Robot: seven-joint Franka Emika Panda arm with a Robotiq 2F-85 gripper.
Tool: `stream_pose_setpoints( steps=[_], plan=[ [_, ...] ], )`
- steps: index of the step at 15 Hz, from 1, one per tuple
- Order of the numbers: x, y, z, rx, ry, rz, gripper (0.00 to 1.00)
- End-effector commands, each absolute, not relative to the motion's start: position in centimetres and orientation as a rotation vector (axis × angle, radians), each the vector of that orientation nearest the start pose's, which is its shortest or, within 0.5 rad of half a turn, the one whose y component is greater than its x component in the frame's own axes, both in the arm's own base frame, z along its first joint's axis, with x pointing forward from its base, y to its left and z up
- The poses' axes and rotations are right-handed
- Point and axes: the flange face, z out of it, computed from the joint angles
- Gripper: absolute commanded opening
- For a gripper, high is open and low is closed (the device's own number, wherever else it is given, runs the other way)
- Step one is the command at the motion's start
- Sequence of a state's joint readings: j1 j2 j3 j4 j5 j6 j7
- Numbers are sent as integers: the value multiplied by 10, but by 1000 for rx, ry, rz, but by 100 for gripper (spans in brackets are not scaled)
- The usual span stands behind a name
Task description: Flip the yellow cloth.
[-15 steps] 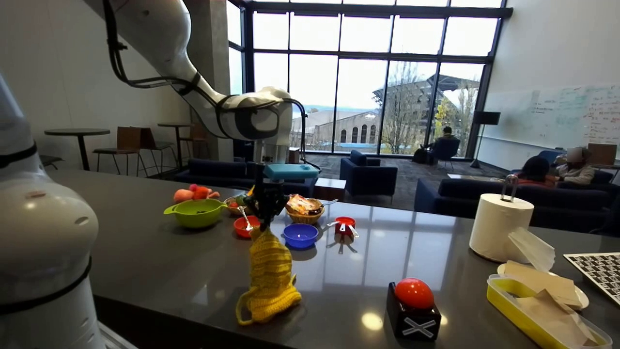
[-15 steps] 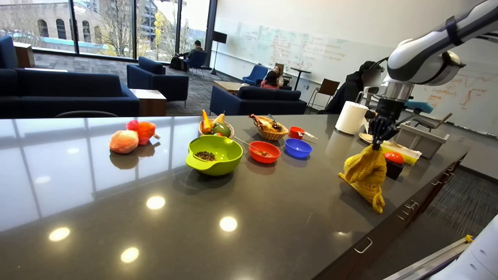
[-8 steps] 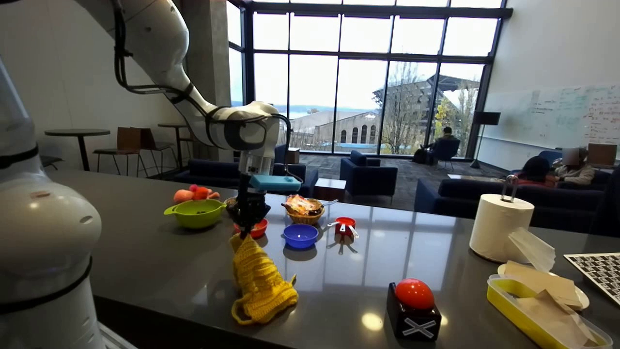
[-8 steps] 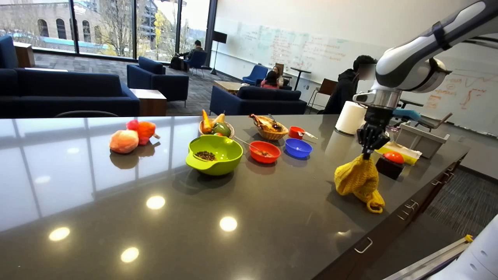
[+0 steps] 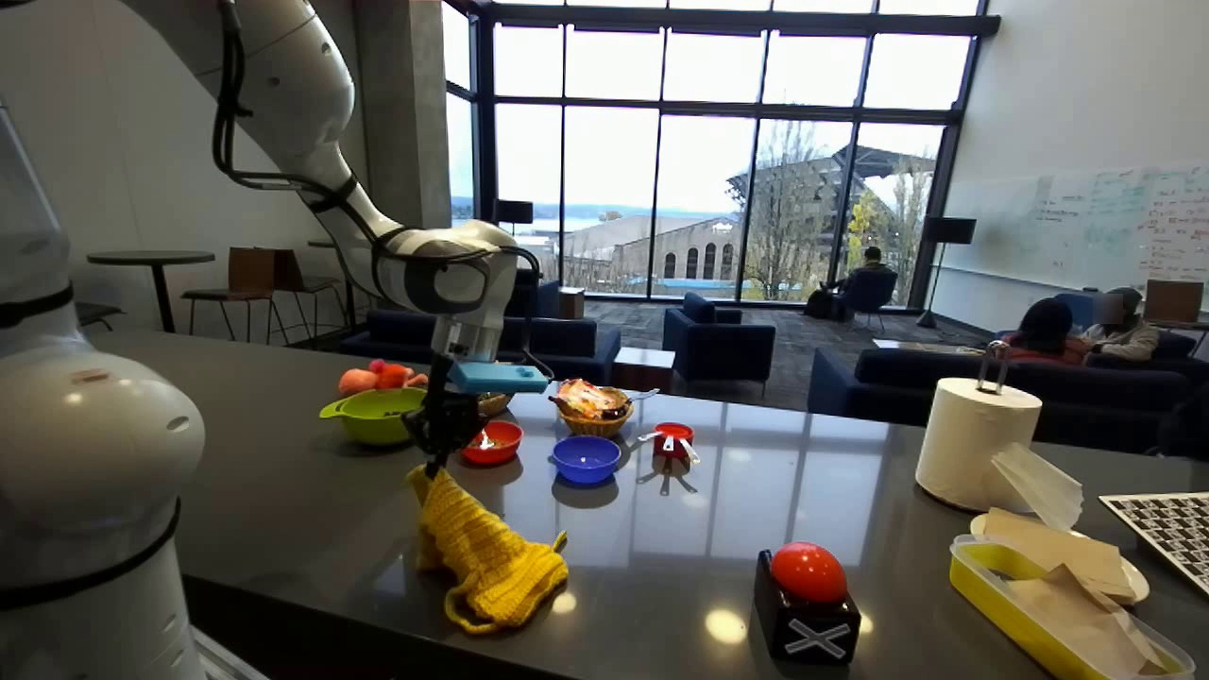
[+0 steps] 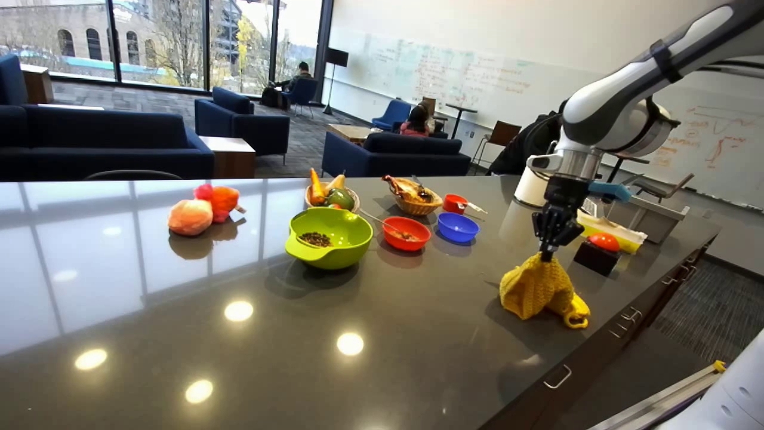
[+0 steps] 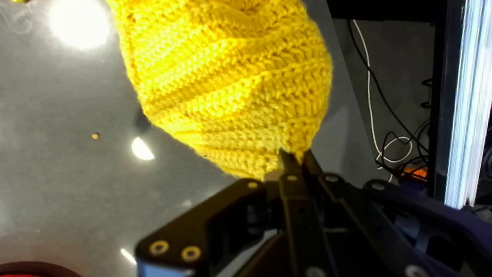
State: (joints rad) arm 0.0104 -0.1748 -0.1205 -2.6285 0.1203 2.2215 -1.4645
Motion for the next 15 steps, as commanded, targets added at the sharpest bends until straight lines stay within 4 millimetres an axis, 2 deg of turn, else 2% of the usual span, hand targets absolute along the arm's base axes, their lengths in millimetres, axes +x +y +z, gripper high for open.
stream_pose_setpoints(
  steps=[1, 7, 8, 10, 12, 15],
  plan=[
    [391, -18, 278, -2349, -1676, 61, 1],
    [400, 23, 269, -2364, -1612, -36, 1],
    [400, 26, 267, -2374, -1609, -47, 30],
    [403, 25, 267, -2413, -1594, -73, 35],
    [405, 17, 265, -2465, -1570, -92, 47],
    [412, -7, 261, -2558, -1521, -114, 67]
  ],
)
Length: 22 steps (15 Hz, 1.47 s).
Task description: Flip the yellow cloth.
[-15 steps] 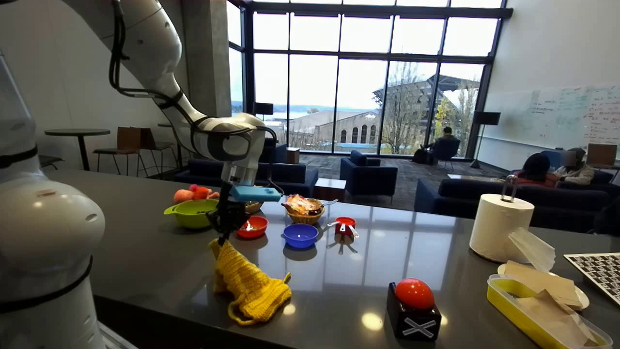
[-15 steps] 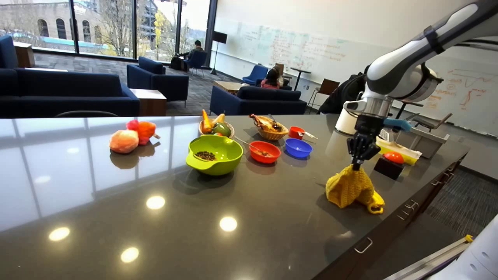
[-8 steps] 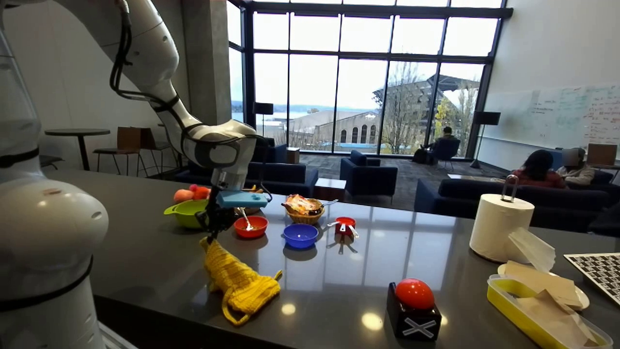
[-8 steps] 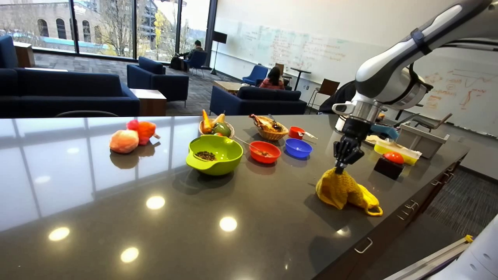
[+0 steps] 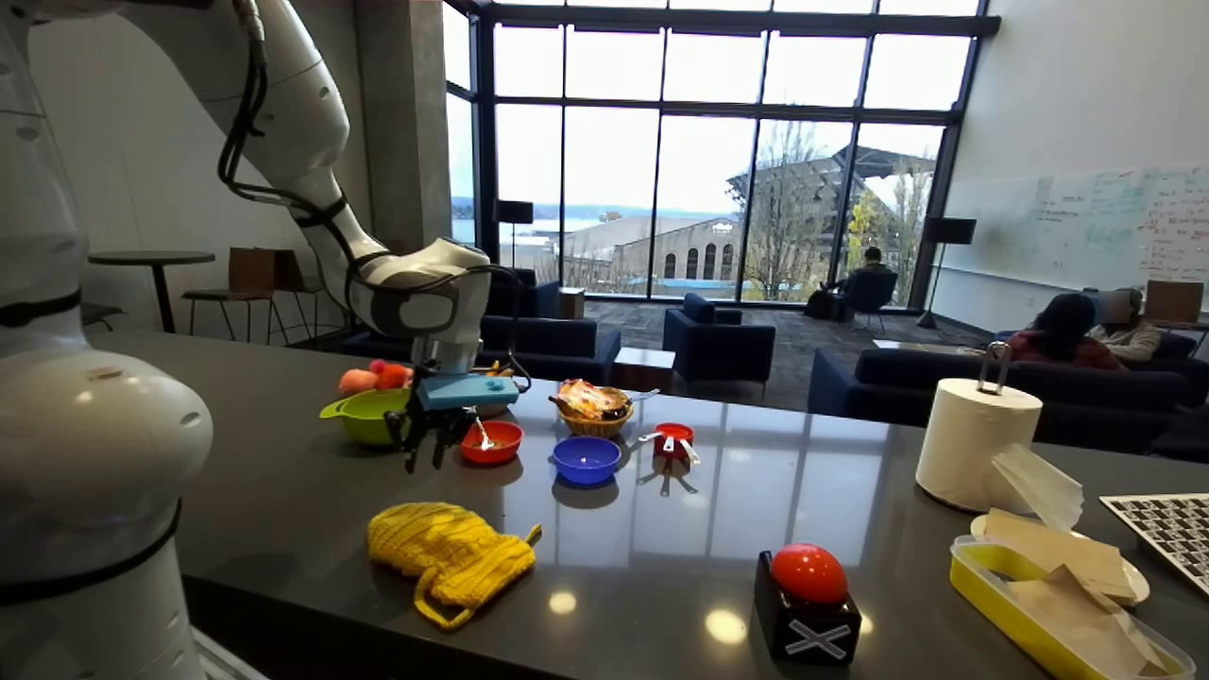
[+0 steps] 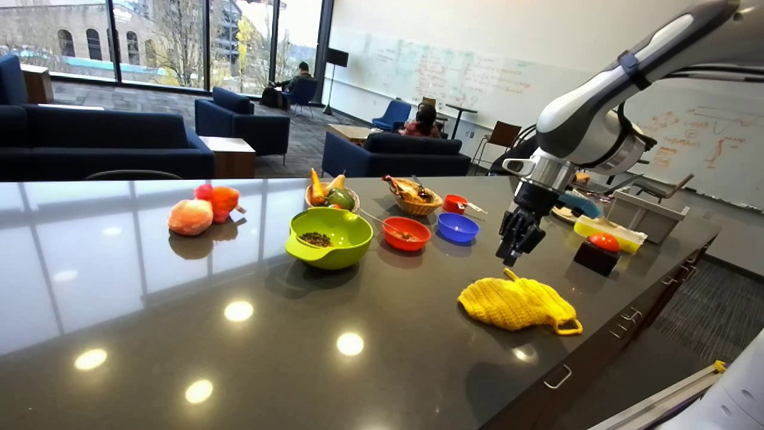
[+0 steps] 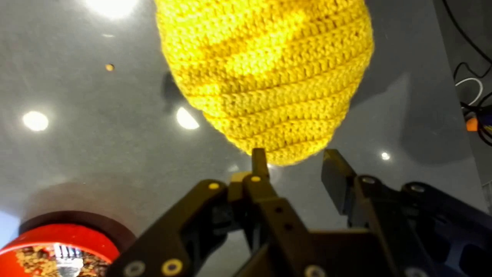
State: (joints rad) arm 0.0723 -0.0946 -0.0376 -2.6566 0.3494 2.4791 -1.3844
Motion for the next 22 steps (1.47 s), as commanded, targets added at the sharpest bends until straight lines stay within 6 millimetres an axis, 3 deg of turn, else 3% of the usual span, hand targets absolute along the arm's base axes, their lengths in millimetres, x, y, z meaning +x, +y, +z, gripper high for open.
stream_pose_setpoints(
  steps=[1, 4, 6, 13, 22],
  plan=[
    [414, -15, 261, -2588, -1492, -124, 75],
    [413, -38, 255, -2660, -1410, -141, 95],
    [412, -56, 250, -2702, -1357, -138, 100],
    [401, -110, 225, -2788, -1159, -53, 100],
    [390, -149, 202, -2853, -908, 19, 100]
  ],
)
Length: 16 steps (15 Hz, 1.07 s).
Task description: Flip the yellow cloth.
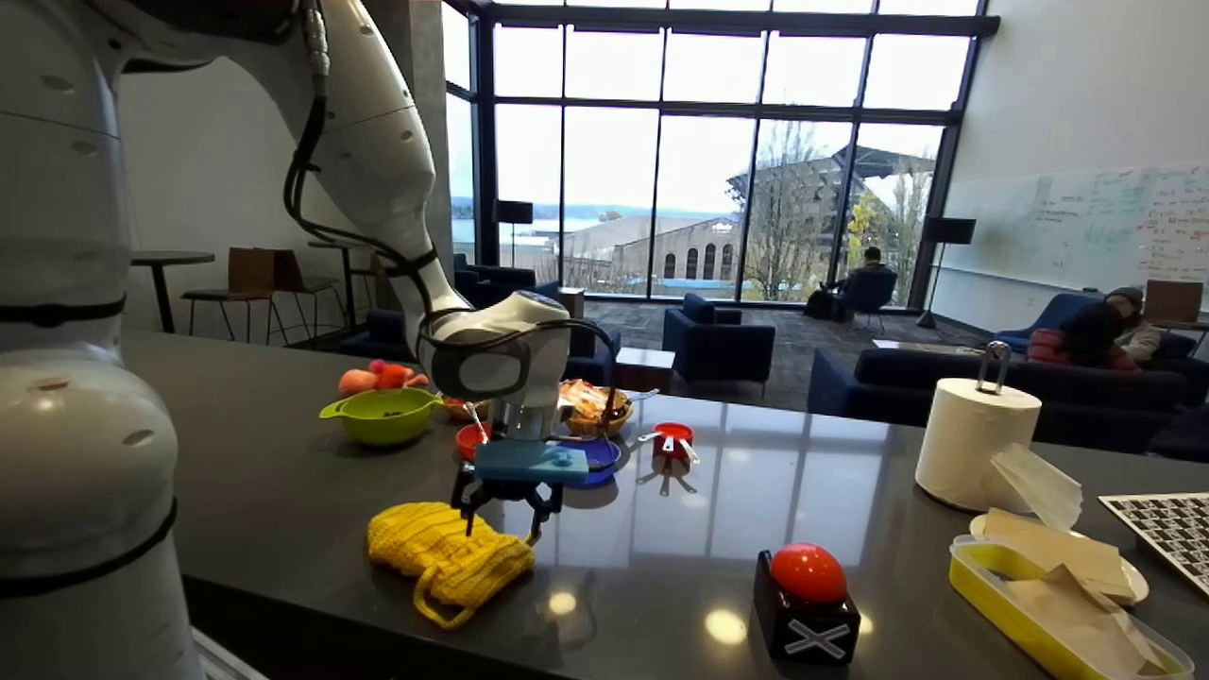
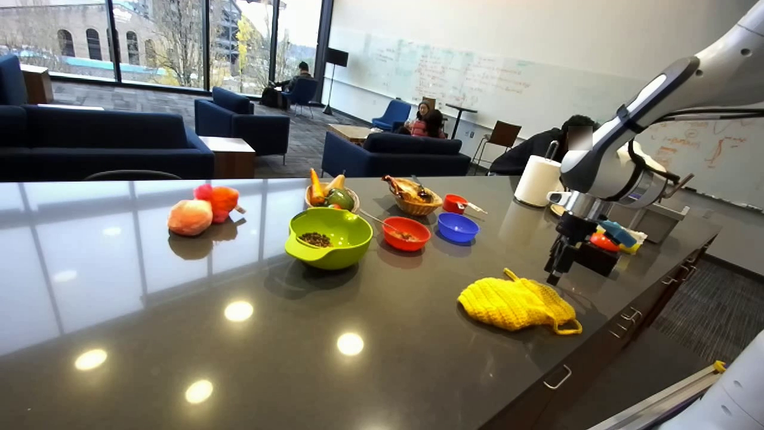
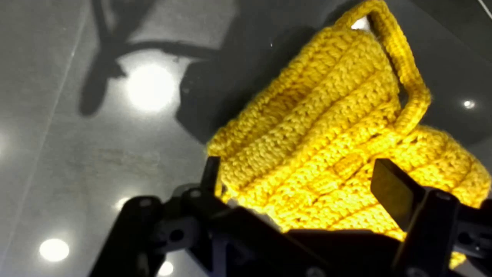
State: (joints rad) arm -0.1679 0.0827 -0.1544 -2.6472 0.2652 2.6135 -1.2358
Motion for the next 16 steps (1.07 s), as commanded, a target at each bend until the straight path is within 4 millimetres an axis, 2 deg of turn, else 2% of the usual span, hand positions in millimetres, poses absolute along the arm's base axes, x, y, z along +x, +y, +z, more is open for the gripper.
stream_pose_setpoints(
  steps=[1, 9, 16],
  plan=[
    [389, -151, 201, -2859, -863, 23, 100],
    [383, -158, 189, -2891, -497, 103, 100],
    [385, -149, 184, -2853, -358, 169, 100]
  ],
)
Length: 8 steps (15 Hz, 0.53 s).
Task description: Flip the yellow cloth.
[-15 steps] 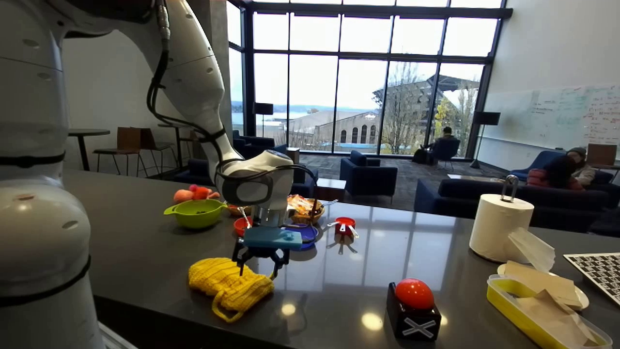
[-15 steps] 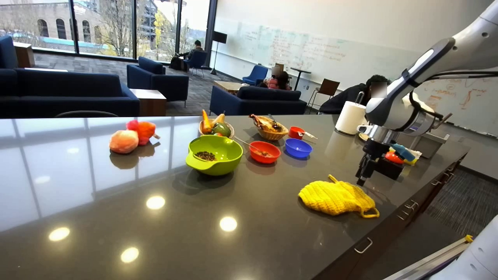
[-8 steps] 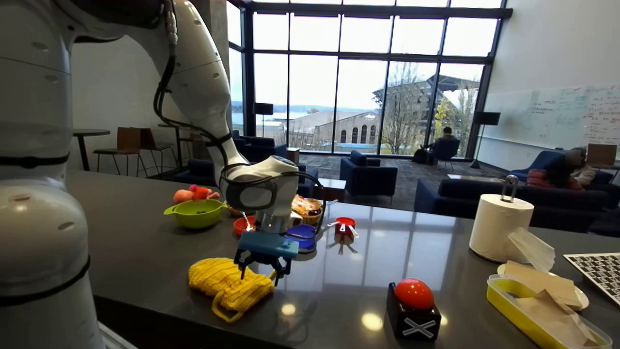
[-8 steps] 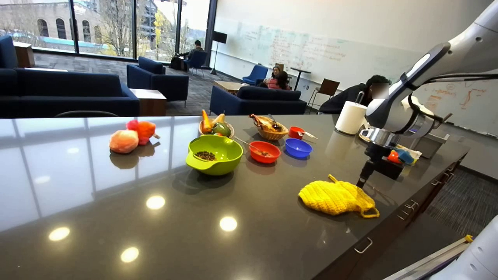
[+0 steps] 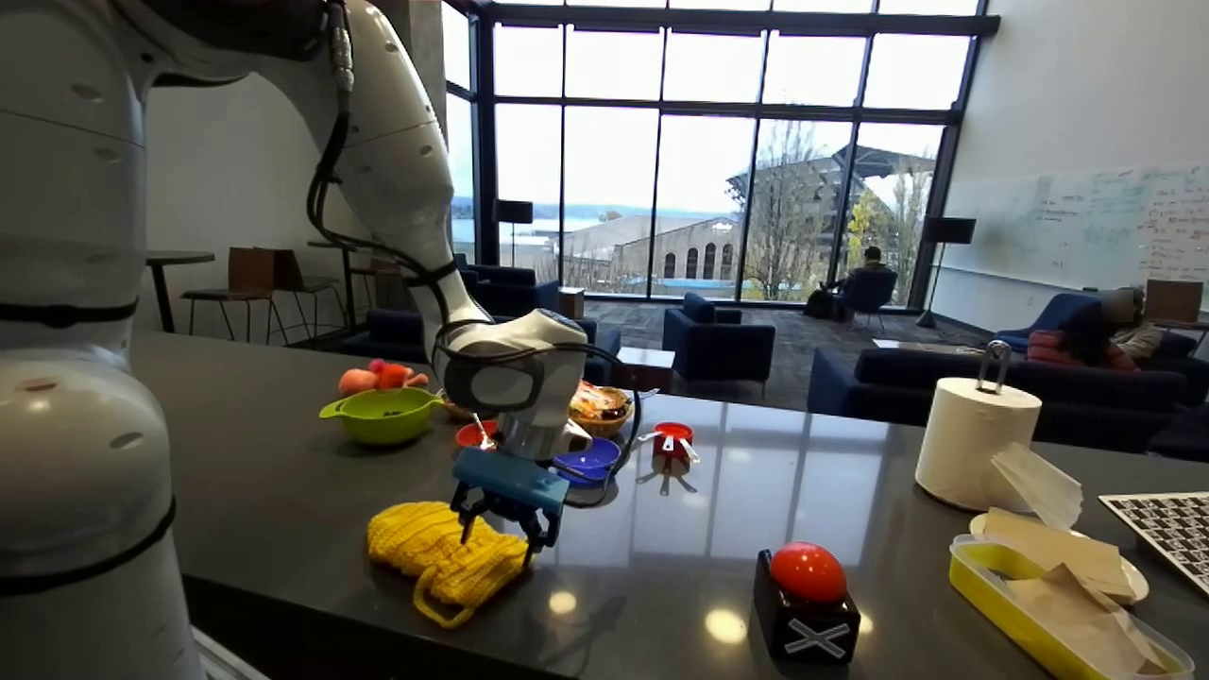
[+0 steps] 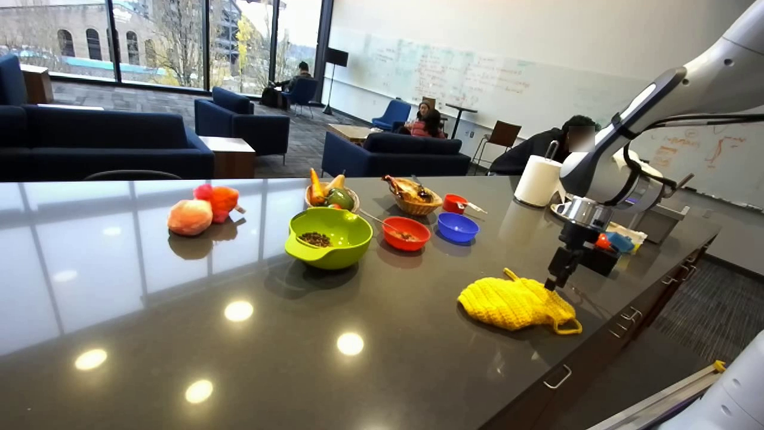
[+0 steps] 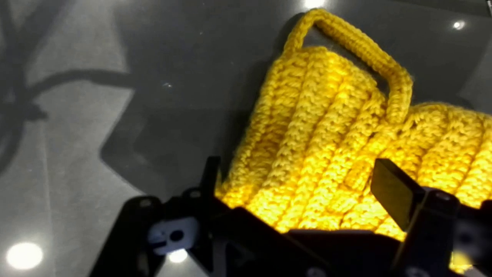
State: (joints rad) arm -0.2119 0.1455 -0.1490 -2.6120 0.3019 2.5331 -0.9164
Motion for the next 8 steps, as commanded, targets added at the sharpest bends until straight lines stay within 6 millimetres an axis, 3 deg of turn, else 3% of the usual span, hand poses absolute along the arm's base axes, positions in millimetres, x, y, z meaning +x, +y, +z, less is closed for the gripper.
stream_pose_setpoints(
  steps=[1, 8],
  plan=[
    [386, -147, 183, -2839, -357, 179, 100],
    [392, -134, 182, -2780, -364, 188, 98]
  ],
)
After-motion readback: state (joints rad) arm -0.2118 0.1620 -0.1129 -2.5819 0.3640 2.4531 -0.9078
